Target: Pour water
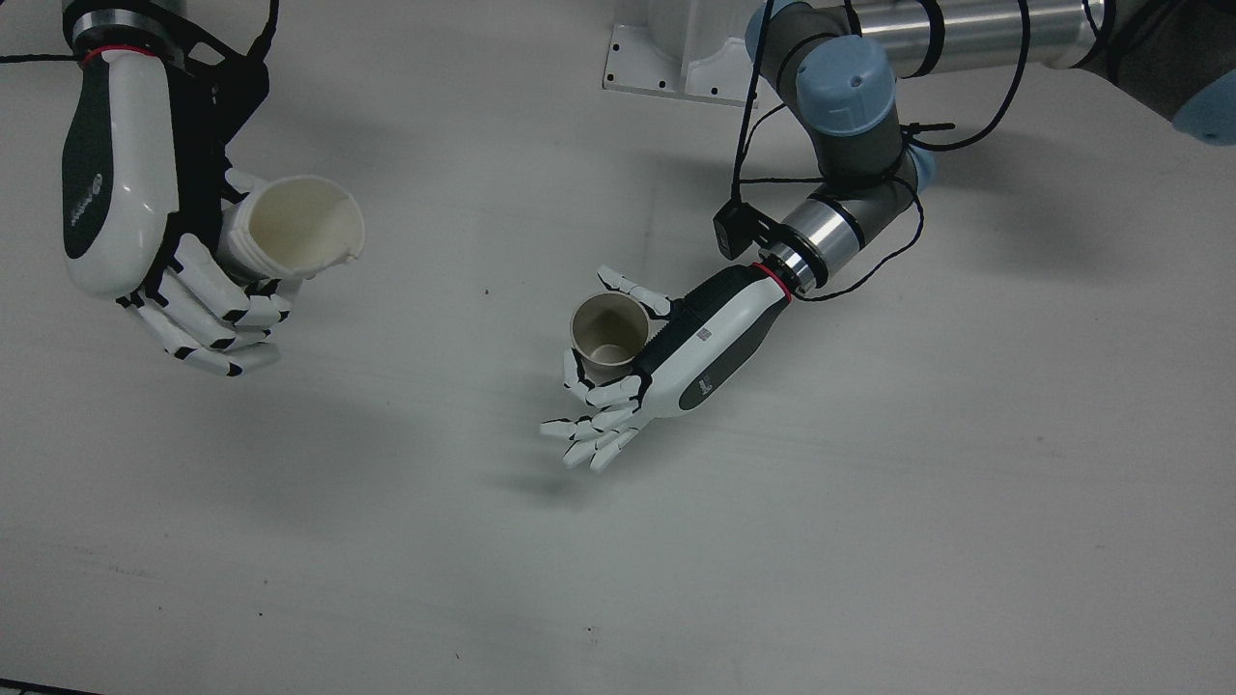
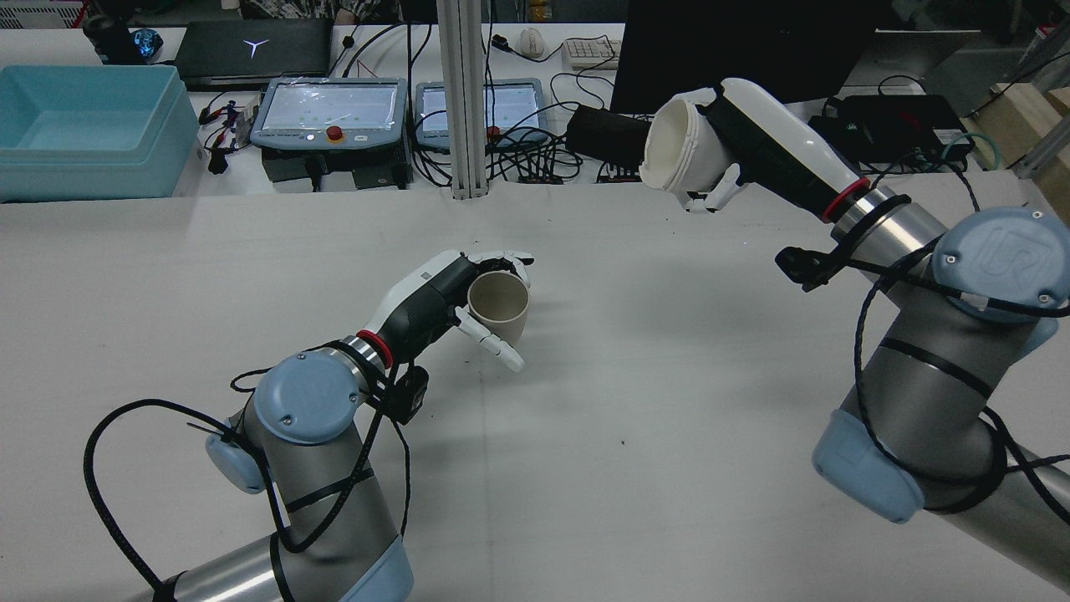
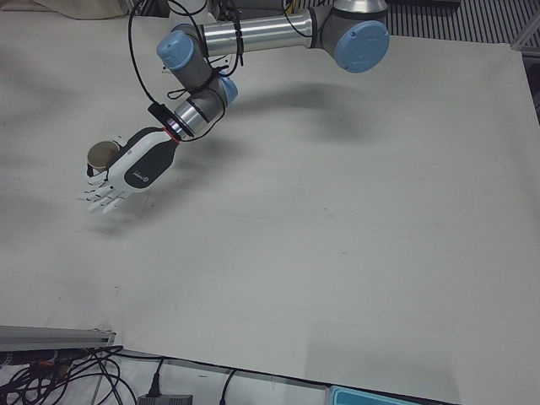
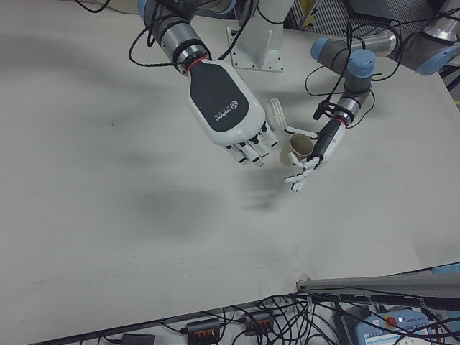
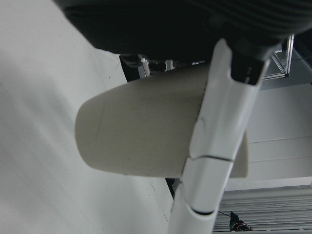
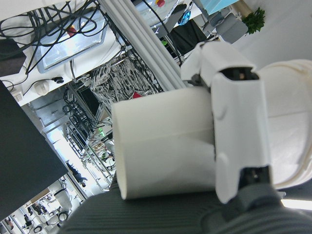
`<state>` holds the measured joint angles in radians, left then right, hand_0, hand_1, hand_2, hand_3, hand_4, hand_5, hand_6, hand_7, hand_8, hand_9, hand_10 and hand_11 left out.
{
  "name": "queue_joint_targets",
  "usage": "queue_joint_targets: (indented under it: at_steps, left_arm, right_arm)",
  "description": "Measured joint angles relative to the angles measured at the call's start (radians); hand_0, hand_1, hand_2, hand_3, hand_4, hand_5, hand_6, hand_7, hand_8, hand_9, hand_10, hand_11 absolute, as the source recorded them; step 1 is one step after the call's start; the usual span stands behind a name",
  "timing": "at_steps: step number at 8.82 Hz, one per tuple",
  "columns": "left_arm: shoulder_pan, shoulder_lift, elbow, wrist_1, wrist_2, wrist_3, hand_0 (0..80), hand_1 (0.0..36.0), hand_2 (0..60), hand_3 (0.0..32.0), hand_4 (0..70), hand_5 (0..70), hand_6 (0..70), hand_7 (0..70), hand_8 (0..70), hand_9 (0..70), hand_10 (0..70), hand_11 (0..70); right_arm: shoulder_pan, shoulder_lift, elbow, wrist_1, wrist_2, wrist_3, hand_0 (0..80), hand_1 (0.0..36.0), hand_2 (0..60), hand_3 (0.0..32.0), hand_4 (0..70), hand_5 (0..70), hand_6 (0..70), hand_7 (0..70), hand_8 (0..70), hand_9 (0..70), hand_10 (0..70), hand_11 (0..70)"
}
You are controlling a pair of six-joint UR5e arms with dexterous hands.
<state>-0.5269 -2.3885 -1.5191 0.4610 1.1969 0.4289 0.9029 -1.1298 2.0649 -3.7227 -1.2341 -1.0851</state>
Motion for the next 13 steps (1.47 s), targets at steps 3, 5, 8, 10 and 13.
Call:
queue_joint_targets:
  at_steps: [3,5,8,10,13]
  left_arm:
    - [0.001,-0.067,0.056,0.0,0.0,0.002,80.0,27.9,0.0,0.0,46.6,70.0,12.8,22.9,6.9,5.9,0.0,2.5]
    - [0.001,-0.081,0.06,0.0,0.0,0.002,80.0,28.2,0.0,0.0,46.4,70.0,12.8,23.0,6.8,5.9,0.0,2.3]
    - [-0.001,-0.088,0.053,0.007,0.0,0.001,80.0,25.9,0.0,0.0,44.3,70.0,12.4,22.2,6.4,5.8,0.4,3.3]
    - [-0.009,-0.085,0.05,0.009,0.001,-0.01,80.0,25.5,0.0,0.0,42.3,70.0,12.0,22.1,6.1,6.1,1.1,4.3]
    - [-0.05,-0.06,0.01,0.005,0.004,-0.086,80.0,24.8,0.0,0.0,41.6,70.0,11.8,21.9,6.1,6.1,1.4,4.6]
  right_arm:
    - [-0.123,0.027,-0.04,-0.006,0.082,-0.088,80.0,36.0,60.0,0.0,40.2,70.0,50.1,67.4,30.9,43.2,38.8,57.1]
    - [-0.16,0.036,-0.094,-0.004,0.12,-0.114,80.0,36.0,60.0,0.0,39.4,70.0,50.1,66.7,30.9,43.1,40.6,59.5]
    - [-0.171,0.048,-0.139,0.005,0.138,-0.117,60.4,32.2,55.4,0.0,29.7,64.8,44.4,59.2,28.2,40.3,44.0,63.9]
    - [-0.127,-0.002,-0.058,0.007,0.137,-0.052,55.0,27.5,54.7,0.0,23.5,56.5,44.6,57.4,30.5,42.8,54.3,70.0]
    - [0.105,-0.154,0.044,0.01,0.069,0.221,49.0,20.7,52.2,0.0,18.9,46.7,46.4,54.9,37.4,50.5,66.7,70.0]
